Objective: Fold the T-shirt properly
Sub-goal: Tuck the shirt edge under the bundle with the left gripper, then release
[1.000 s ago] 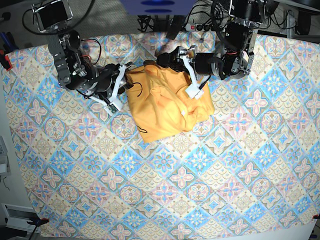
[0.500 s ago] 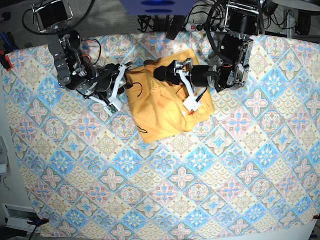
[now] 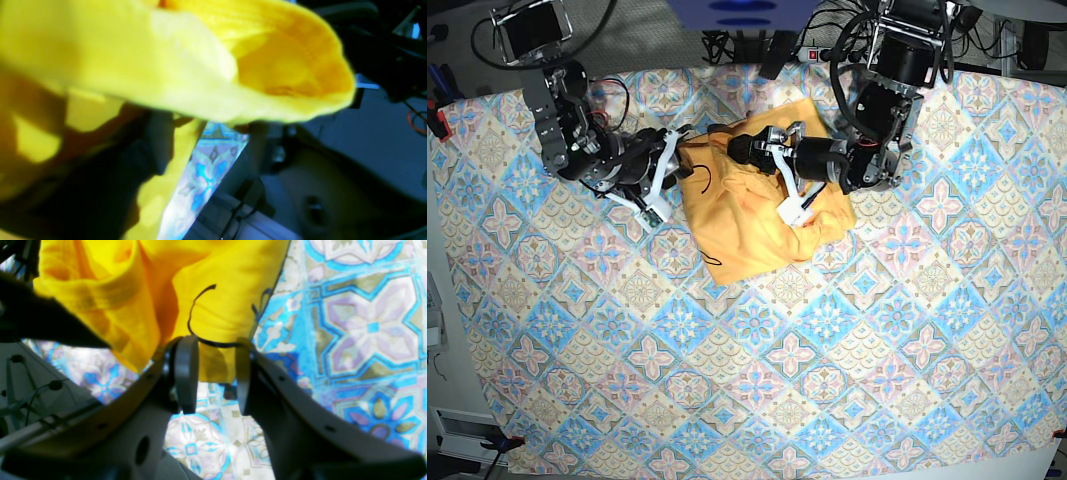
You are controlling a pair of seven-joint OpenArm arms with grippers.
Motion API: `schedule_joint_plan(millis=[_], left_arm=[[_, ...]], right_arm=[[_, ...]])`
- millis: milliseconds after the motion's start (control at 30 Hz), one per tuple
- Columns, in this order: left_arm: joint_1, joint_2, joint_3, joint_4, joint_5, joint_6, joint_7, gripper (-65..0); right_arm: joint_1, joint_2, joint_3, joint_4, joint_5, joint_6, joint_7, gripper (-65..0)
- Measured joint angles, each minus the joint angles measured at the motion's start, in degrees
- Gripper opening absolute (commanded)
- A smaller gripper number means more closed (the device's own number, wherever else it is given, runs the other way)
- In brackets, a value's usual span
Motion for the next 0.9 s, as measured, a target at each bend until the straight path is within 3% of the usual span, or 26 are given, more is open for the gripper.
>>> schedule_joint_plan(millis=[100,133,300,633,900], left_arm=[[0.0,0.1,-0.1,0.0,-0.1,0.0,-0.1,-60.9],[0.1,0.1,-0.1,0.0,-0.1,0.0,-0.1,-62.0],[2.3,-0.1,-0.3,2.2,-0.4,0.3,-0.1,-60.8],[11.1,-6.3,-1.6,13.1,-3.5,0.7,0.4,-60.9],[16.4,-8.6,-4.7,20.4,-4.3,0.3,-0.1,-60.9]], right_arm=[[-0.1,0.0,2.0,0.0,-0.1,-0.1,0.0,-46.8],[-0.1,0.2,2.2,0.0,0.0,-0.2,0.0,-46.8],[-0.1,0.0,2.2,0.1,-0.1,-0.1,0.0,-46.8],[-0.2,0.0,2.2,0.1,-0.1,0.0,0.0,-46.7],[-0.1,0.1,1.9,0.1,-0.1,0.0,0.1,-46.8]])
